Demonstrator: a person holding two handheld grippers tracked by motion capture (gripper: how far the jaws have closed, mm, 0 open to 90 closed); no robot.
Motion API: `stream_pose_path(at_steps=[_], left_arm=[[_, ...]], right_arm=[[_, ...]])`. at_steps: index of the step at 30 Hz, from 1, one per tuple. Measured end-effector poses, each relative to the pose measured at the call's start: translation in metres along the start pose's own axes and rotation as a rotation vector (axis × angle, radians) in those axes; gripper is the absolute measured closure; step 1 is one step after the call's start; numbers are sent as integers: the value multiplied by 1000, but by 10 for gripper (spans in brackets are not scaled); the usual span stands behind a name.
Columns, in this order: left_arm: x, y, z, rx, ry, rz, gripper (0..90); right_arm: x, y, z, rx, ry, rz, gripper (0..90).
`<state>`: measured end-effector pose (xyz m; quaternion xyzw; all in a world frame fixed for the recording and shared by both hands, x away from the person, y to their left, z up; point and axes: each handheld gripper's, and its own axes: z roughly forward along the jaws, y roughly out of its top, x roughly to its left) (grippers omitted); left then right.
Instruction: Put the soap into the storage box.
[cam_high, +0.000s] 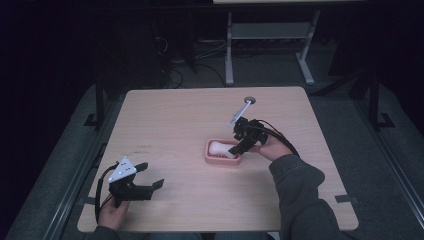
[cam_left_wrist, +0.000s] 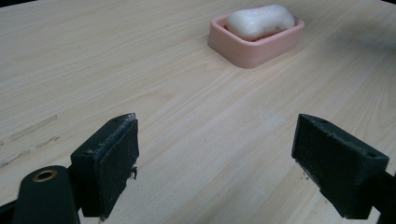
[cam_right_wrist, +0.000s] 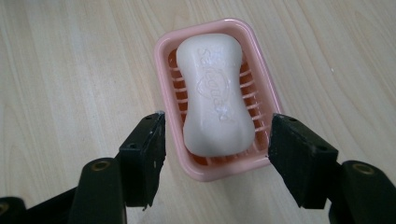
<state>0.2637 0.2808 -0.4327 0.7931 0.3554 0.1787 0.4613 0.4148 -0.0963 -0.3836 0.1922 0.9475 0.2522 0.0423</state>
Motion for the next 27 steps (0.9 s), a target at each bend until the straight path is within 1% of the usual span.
stream_pose_path(at_steps=[1,3,5,8,9,11,16,17,23,24,27], left_arm=[[0,0,0,1,0,1,145],[0,0,0,1,0,-1,144],[0,0,0,2,-1,1,144],[0,0,0,0,-2,-3,144],[0,0,0,-3,0,-3,145],[0,0,0,-3,0,-3,144],[0,0,0,-2,1,-1,145],[0,0,0,-2,1,-1,145],[0,0,0,-2,2,0,144],[0,0,0,-2,2,0,145],[0,0,0,-2,2,0,144]], right_arm=[[0,-2,-1,-4,1,2,360],[-1,-5,-3,-9,-12,3,361],[-1,-10,-6,-20,-11,19,361],[-1,-14,-9,-26,-14,24,360],[-1,-17,-10,-18,-14,35,349],[-1,-19,-12,-10,-17,38,347],[1,-23,-17,-12,-22,40,345],[2,-25,-19,-31,-18,41,346],[4,-35,-19,-37,-15,55,342],[4,-37,-19,-28,-7,67,333],[4,-40,-20,-36,-11,67,333]])
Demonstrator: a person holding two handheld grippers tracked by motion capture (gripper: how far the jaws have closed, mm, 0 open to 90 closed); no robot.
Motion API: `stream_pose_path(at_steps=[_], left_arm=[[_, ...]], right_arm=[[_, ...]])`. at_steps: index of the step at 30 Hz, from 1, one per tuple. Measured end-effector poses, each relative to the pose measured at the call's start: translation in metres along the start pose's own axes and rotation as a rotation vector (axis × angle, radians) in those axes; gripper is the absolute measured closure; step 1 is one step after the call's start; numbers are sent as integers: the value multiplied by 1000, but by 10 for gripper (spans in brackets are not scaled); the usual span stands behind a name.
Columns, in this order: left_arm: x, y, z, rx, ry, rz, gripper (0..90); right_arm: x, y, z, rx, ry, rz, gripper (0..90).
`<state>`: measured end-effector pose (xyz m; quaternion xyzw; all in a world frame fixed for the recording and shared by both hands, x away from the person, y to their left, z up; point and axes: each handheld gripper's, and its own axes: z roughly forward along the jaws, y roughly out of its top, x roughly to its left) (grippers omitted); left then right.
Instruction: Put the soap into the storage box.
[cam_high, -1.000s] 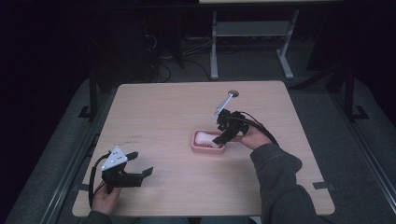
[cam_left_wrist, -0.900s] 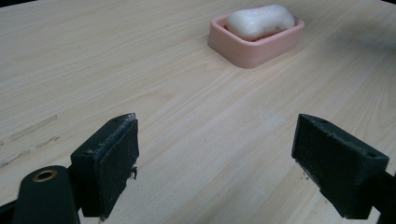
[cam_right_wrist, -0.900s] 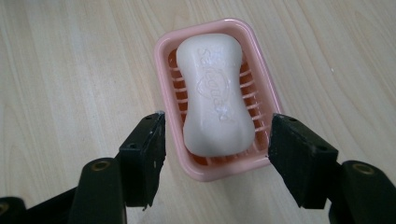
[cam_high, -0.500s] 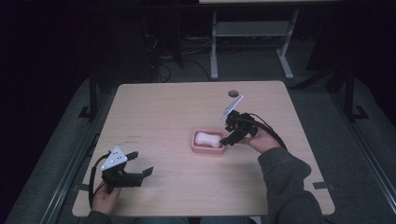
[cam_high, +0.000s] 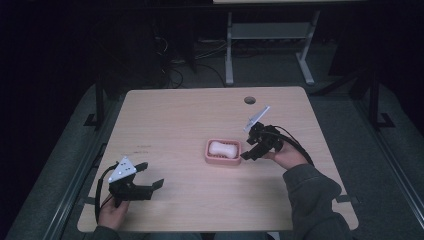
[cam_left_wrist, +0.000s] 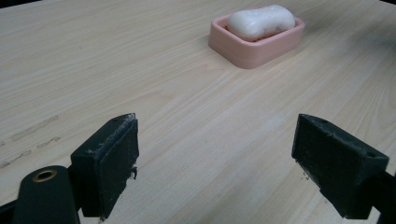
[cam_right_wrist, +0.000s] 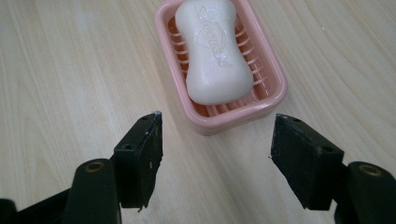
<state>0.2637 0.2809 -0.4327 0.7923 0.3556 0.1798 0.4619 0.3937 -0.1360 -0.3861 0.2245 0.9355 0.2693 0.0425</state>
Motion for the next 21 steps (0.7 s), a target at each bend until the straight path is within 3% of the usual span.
stream_pose_path(at_steps=[21], left_arm=[[0,0,0,5,0,-2,144]], right_arm=[[1,-30,-4,-7,9,58,324]])
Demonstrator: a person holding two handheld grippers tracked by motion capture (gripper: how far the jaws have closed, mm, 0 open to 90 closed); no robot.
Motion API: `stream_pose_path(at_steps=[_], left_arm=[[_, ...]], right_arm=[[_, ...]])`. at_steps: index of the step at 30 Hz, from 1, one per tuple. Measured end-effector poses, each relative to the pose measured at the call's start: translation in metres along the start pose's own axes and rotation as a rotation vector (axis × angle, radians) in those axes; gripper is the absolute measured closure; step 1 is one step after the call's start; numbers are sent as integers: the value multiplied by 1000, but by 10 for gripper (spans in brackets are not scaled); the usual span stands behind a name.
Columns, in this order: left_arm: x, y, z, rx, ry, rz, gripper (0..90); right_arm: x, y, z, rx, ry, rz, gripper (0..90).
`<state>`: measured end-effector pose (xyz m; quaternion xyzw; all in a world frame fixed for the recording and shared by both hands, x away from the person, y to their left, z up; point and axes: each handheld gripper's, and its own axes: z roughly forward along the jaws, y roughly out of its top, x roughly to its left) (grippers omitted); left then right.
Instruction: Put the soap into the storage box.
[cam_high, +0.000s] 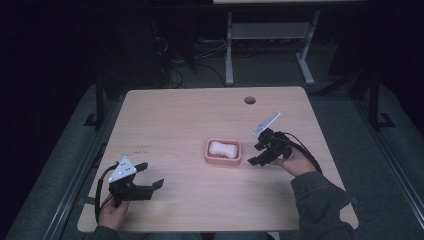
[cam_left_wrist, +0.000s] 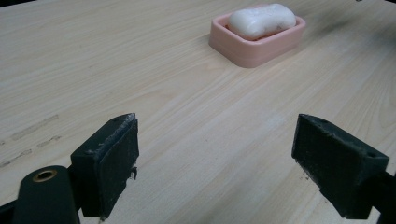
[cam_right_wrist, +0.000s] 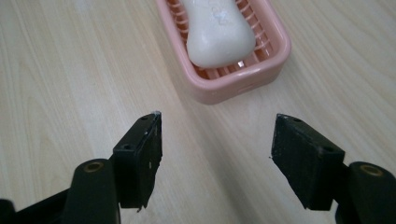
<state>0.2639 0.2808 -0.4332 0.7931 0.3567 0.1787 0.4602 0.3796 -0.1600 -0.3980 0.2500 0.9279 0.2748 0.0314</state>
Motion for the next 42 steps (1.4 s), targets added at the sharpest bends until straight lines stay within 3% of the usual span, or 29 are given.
stream_pose_path(at_steps=[20,42], left_arm=[[0,0,0,5,0,8,145],[0,0,1,11,-2,12,144]], right_arm=[[7,-20,-2,-10,2,11,314],[13,-57,-13,-37,-12,68,314]])
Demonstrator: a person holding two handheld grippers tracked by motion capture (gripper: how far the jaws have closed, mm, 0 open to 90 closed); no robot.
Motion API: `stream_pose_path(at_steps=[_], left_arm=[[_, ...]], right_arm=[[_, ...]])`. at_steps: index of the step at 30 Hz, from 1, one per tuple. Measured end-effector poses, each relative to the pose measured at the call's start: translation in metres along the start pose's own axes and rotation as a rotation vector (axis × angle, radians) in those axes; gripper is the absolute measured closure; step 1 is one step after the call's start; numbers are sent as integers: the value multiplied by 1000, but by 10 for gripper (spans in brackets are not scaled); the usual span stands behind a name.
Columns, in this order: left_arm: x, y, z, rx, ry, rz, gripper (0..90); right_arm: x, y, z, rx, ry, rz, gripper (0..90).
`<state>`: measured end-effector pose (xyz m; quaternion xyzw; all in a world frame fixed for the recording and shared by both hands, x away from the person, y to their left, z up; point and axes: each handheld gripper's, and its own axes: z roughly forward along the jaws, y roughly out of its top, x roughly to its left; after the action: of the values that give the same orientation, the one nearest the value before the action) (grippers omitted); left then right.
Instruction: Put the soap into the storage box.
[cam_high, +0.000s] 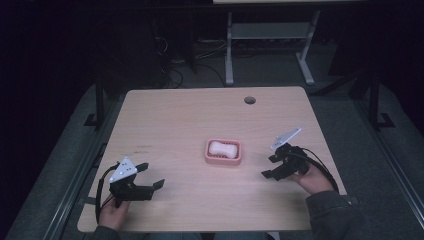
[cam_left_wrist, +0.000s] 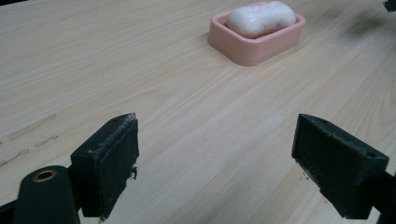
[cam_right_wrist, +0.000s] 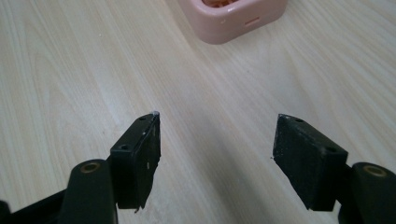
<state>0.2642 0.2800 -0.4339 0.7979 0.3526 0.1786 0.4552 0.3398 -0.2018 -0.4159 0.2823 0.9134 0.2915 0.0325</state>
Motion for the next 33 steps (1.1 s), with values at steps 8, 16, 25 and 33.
stream_pose_path(at_steps=[8,16,25,33], left_arm=[[-1,-1,1,-1,-1,-5,144],[-2,-1,2,2,-3,-1,144],[-2,0,2,1,-2,0,145],[-2,-1,2,5,-3,4,145]], right_arm=[[5,-18,-4,-18,-10,28,314],[9,-32,-7,-27,-18,46,314],[16,-45,-10,-29,-24,62,315],[23,-53,-11,-47,-25,68,315]])
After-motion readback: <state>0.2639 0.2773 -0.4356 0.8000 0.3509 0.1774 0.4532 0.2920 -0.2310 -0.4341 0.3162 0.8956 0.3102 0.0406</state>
